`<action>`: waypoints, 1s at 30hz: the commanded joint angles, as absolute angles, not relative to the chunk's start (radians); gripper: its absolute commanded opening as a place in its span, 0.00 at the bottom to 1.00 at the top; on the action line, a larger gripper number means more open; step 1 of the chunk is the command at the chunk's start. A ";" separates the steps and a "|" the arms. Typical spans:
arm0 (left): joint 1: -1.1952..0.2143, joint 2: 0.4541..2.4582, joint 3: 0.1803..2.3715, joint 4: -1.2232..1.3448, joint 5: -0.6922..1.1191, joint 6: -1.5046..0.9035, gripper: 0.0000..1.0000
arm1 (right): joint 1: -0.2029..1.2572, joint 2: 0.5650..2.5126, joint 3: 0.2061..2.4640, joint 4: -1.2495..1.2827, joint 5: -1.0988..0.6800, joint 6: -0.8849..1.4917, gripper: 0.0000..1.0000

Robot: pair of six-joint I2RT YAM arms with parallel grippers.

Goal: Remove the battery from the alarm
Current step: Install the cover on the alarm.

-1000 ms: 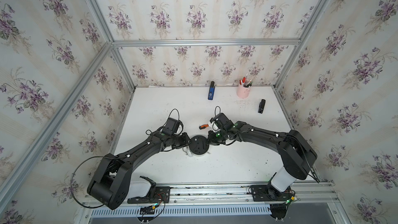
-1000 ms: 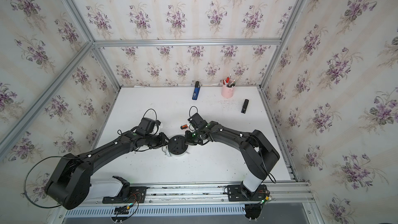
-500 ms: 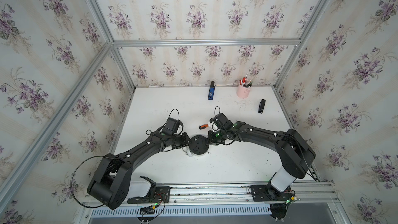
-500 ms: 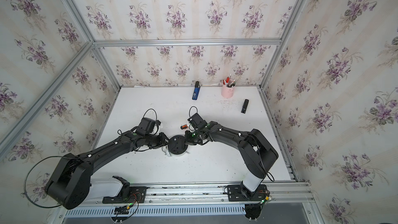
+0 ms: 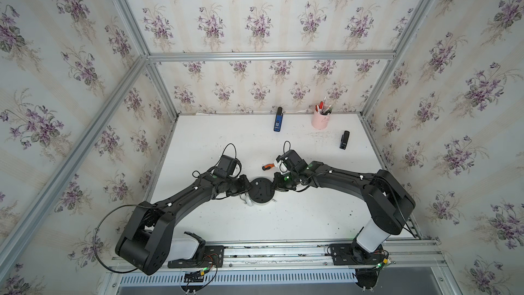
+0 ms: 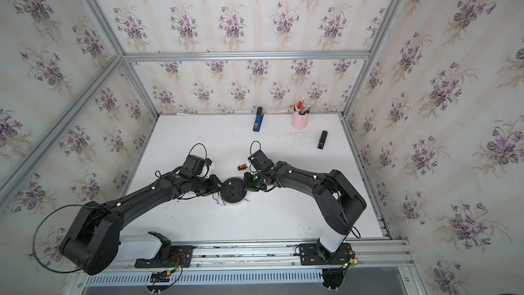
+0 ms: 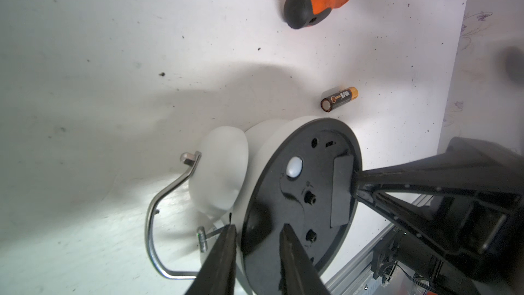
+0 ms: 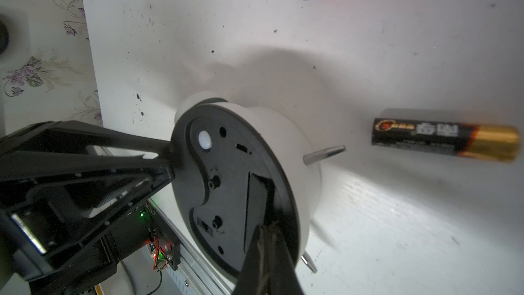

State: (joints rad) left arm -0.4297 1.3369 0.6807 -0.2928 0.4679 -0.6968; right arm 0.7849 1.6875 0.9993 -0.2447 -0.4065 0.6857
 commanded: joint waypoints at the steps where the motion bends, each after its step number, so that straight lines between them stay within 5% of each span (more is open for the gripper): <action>1: -0.429 1.334 0.682 -0.279 0.471 -0.683 0.31 | 0.784 1.683 1.001 -0.265 -0.371 0.689 0.23; 30: -0.429 1.328 0.683 -0.291 0.461 -0.676 0.30 | 0.752 1.648 1.063 -0.437 -0.280 0.619 0.49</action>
State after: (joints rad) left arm -0.4297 1.3289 0.6804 -0.2939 0.4671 -0.6895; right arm 0.7536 1.6539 1.0576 -0.3943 -0.3080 0.6357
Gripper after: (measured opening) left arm 0.303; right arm 0.488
